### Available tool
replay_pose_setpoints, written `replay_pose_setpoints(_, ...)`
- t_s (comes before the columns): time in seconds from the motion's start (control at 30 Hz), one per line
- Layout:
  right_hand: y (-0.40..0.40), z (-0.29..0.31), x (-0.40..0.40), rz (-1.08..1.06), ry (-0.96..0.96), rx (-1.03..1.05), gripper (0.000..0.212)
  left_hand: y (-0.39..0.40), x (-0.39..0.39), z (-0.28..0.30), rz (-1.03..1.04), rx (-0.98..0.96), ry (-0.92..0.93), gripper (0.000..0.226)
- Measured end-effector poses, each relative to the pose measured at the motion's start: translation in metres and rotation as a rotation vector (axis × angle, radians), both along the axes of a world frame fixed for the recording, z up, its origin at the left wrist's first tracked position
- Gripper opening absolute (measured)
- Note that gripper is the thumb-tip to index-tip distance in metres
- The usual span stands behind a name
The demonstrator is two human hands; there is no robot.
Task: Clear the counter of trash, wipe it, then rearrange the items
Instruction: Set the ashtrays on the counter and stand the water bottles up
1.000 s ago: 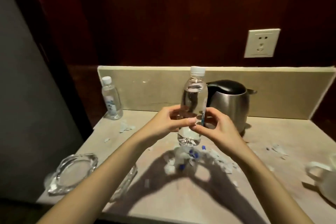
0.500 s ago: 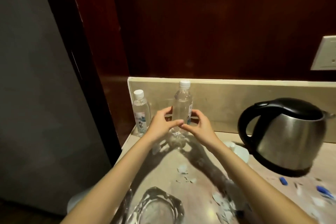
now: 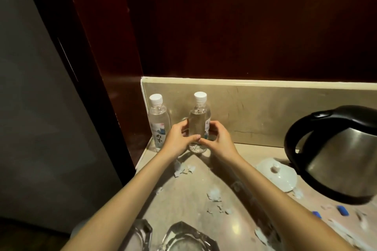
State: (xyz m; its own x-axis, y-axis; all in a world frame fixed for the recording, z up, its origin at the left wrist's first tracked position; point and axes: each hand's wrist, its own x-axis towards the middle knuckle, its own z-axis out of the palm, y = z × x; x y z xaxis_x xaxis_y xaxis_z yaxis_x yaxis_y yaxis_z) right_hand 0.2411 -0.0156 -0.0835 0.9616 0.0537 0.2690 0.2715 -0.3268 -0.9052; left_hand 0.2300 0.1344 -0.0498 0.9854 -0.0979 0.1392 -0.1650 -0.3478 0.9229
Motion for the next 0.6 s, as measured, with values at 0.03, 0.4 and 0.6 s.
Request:
replay_pose_setpoints(0.03, 0.001, 0.0, 0.0, -0.006, -0.007, -0.018, 0.058, 0.001, -0.001, 0.0, 0.007, -0.004, 0.006, 0.051)
replay_pose_setpoints(0.4, -0.017, 0.016, -0.027, -0.071, -0.012, -0.268, 0.053, 0.002, -0.021, 0.008, 0.035, 0.171, 0.06, 0.06)
replay_pose_setpoints(0.6, -0.049, 0.03, -0.072, 0.002, 0.023, -0.314, 0.046, -0.012, -0.052, 0.018, -0.03, 0.317, 0.056, 0.047)
